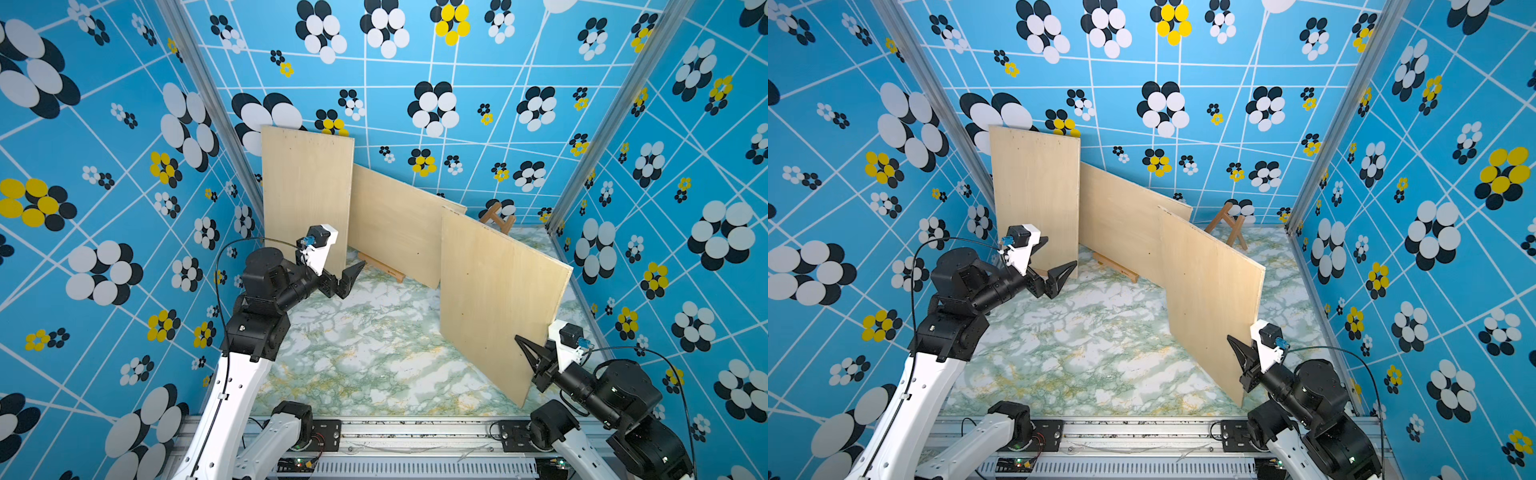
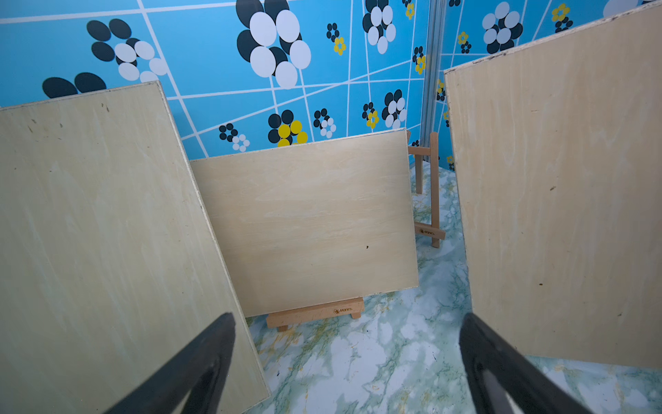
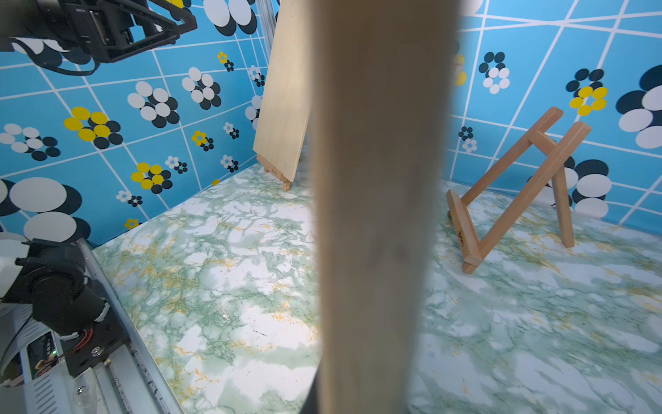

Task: Assemble the easel
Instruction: Pick up the drawing board from the center of the board.

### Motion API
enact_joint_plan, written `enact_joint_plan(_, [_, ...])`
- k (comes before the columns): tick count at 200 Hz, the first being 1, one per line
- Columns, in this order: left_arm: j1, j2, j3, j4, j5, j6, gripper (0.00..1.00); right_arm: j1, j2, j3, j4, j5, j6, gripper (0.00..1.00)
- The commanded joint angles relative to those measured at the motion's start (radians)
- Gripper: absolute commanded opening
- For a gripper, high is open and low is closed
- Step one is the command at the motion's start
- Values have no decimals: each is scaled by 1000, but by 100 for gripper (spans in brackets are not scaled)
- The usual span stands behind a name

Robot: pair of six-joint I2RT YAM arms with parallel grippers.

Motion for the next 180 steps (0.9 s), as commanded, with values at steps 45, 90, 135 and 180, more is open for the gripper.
enact_joint_plan(45, [16,-16,-34,23,33,-37,99,-1,-30,27,-74,192,-14,0])
enact_joint_plan(90, [22,-17,-54,24,51,-43,99,-1,-33,-4,-39,232,13,0])
enact_joint_plan(135, [36,-30,-77,15,62,-53,99,-1,-3,-53,65,223,69,0])
enact_joint_plan(180, [43,-39,-103,18,79,-69,99,-2,45,-80,143,228,104,0])
